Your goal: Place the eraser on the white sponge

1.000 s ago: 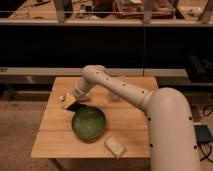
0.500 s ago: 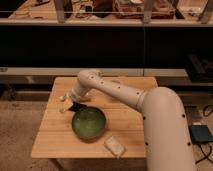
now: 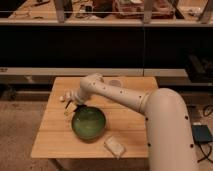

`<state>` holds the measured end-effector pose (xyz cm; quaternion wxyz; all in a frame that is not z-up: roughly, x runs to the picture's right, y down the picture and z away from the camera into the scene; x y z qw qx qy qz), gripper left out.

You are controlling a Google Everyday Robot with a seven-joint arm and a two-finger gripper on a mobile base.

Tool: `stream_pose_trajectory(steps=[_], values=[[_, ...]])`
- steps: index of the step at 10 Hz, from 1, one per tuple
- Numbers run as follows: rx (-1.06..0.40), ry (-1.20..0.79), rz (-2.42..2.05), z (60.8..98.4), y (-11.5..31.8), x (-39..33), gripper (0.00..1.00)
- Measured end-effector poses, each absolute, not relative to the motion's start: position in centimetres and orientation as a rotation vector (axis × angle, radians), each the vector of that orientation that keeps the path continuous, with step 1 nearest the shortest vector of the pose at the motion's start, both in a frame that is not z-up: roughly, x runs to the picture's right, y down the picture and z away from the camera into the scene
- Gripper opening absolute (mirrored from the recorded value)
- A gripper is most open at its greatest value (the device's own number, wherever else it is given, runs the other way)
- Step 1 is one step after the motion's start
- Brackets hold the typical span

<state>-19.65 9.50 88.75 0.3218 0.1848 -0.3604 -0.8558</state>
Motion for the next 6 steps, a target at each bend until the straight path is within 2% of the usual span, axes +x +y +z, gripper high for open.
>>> stream_pose_trajectory(steps=[6], values=[[0.479,-0.943,-2.242,88.90,9.64,-19.49,0.80]])
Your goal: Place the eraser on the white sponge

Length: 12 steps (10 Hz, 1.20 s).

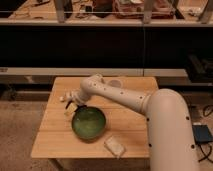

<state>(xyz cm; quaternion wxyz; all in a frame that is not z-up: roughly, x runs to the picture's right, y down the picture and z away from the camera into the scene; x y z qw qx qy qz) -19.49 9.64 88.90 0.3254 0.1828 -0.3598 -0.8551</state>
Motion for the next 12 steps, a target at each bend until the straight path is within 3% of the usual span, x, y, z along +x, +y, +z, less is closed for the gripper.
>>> stream_pose_trajectory(steps=[12], values=[[0.394,-0.817,-2.307,91.0,11.1,-19.8,0.80]])
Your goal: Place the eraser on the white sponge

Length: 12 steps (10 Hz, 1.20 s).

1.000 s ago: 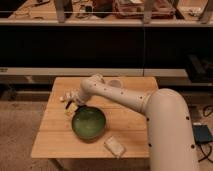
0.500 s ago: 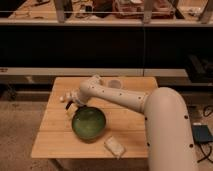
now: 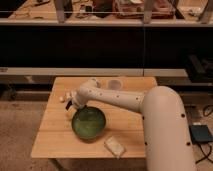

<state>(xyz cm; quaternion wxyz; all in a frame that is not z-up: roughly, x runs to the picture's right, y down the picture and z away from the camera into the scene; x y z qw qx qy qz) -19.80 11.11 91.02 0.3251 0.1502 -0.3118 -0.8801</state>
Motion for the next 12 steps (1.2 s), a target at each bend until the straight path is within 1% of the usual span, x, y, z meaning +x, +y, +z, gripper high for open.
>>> stream_pose_trajectory(steps=[1,2,3,4,5,9,10,12], values=[[0.391,-0.822,-2.310,91.1,11.4,-20.1,0.78],[0.391,-0.825,-2.311,91.2,11.6,-20.3,0.73],[0.392,-0.827,-2.313,91.2,11.7,-20.4,0.66],[0.394,-0.827,-2.312,91.2,11.7,-20.5,0.56],[0.394,-0.826,-2.309,91.2,11.6,-20.5,0.43],[0.398,-0.810,-2.301,90.9,10.3,-20.0,0.04],[0.406,-0.801,-2.298,90.7,9.7,-19.9,0.01],[0.419,-0.768,-2.289,90.3,7.8,-18.9,0.00]])
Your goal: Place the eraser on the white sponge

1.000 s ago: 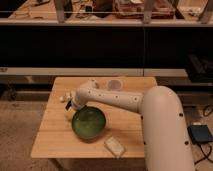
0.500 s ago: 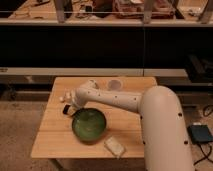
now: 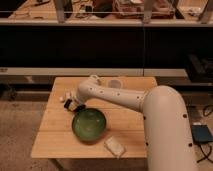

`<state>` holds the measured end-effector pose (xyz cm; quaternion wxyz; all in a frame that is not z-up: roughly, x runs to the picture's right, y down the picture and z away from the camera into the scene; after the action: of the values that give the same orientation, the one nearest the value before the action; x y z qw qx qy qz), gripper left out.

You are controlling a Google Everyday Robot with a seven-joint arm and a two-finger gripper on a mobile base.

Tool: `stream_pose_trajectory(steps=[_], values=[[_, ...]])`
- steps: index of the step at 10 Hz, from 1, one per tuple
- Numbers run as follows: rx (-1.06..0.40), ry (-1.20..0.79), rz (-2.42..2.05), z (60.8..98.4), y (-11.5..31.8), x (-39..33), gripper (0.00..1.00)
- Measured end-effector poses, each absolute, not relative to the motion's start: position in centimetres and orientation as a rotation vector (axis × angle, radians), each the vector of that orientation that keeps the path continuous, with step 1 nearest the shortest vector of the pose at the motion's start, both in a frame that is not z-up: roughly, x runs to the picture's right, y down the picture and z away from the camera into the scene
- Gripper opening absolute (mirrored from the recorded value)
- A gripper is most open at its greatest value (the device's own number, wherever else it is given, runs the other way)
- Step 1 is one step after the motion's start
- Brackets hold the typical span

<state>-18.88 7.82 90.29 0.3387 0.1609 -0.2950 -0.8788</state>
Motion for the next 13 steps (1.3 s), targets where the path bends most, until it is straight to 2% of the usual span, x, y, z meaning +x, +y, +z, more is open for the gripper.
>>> stream_pose_trajectory(steps=[6,10,13], values=[[0.497,-0.720,-2.248,87.9,2.6,-14.4,0.00],[0.544,-0.751,-2.248,85.9,2.3,-12.3,0.00],[0.601,-0.862,-2.230,82.4,3.5,-11.1,0.00]])
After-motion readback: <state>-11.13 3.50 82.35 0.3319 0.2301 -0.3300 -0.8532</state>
